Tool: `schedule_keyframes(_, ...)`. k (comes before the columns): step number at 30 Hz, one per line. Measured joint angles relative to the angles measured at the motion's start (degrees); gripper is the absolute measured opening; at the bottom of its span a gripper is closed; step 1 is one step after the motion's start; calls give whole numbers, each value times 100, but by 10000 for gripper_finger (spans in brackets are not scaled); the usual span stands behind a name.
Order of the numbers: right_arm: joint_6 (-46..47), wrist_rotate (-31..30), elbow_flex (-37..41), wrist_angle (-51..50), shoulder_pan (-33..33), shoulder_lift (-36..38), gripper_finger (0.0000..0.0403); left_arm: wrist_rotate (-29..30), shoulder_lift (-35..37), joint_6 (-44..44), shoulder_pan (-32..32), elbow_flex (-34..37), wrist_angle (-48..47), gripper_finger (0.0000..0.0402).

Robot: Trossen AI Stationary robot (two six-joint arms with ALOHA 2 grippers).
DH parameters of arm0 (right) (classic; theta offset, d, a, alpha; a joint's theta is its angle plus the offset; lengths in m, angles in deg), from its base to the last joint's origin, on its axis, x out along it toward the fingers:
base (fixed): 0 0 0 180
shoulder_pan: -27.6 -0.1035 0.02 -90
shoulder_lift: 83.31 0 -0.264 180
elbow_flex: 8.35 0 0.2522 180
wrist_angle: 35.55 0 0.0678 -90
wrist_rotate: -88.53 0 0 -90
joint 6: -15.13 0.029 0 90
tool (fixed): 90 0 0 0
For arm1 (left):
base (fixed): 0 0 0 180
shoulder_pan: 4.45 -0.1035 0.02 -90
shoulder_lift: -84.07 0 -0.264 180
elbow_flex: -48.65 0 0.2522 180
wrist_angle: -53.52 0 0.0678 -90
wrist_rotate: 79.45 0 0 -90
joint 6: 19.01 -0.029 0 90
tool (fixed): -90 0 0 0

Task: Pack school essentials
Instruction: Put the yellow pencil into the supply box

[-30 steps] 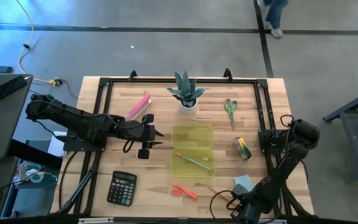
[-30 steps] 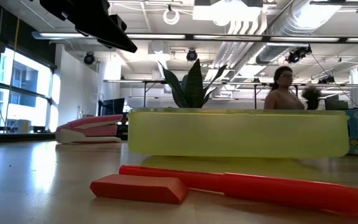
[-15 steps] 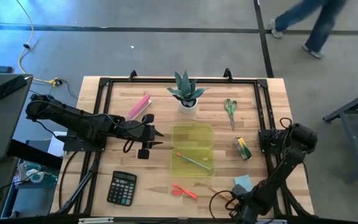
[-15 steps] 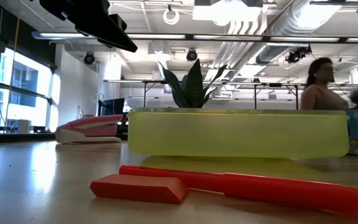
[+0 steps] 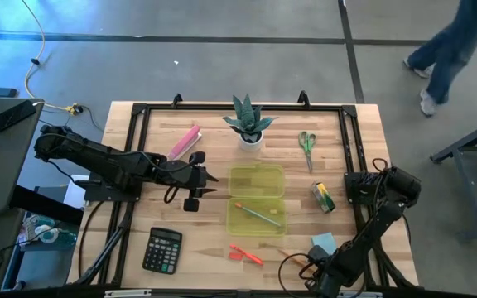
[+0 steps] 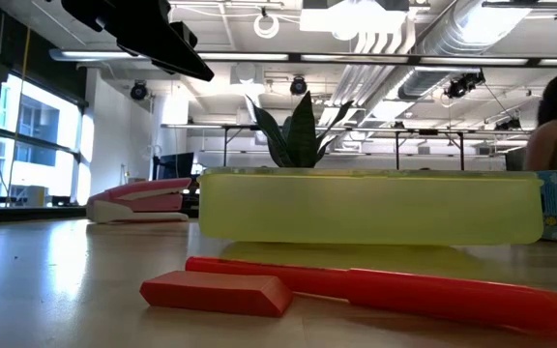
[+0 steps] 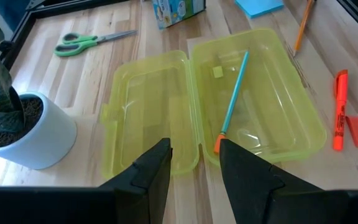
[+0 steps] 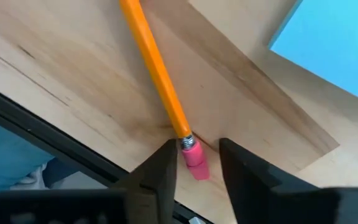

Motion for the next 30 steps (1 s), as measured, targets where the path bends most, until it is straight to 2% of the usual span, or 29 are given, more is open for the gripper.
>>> schedule_keyframes(7,-51,107,9,-93,0,-8,29,-1,0,0,0,0,-1,126)
schedule_keyframes(10,-248,143,9,-76,0,-8,9,0,0,0,0,0,0,126)
schedule_keyframes(20,-873,118,-467,-253,-27,-86,11,0,0,0,0,0,-2,126)
schedule_keyframes(28,-1147,-683,-1038,-378,-19,-58,6,-1,0,42,0,0,-4,126)
schedule_keyframes(30,-1396,-1058,-1155,-446,-27,-58,6,-2,0,44,0,0,-7,126)
